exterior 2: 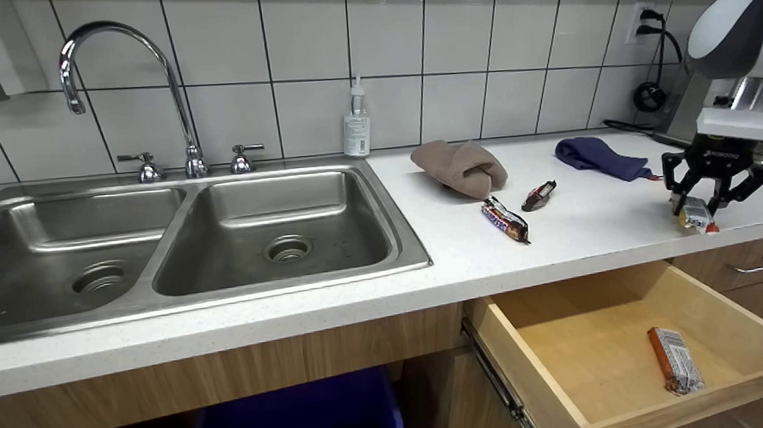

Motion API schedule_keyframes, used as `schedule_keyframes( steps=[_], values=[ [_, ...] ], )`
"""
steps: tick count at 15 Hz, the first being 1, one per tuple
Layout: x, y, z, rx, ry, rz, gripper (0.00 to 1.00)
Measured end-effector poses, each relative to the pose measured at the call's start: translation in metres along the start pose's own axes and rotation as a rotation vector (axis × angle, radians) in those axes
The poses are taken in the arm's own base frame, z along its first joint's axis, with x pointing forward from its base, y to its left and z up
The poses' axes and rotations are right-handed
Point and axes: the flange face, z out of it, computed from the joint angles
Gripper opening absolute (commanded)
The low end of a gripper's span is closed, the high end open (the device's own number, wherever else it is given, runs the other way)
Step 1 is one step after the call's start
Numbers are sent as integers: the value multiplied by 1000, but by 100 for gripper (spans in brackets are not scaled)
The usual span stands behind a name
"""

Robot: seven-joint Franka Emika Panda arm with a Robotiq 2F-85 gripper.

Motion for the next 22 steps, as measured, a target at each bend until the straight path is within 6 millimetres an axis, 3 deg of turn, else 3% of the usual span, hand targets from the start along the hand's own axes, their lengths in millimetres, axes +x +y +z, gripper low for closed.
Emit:
schedule_keyframes(
  steps=[14,22],
  values=[
    [-105,5,4,-32,-15,-141,16],
    [-140,0,18,-49,-55,-191,16]
  ],
)
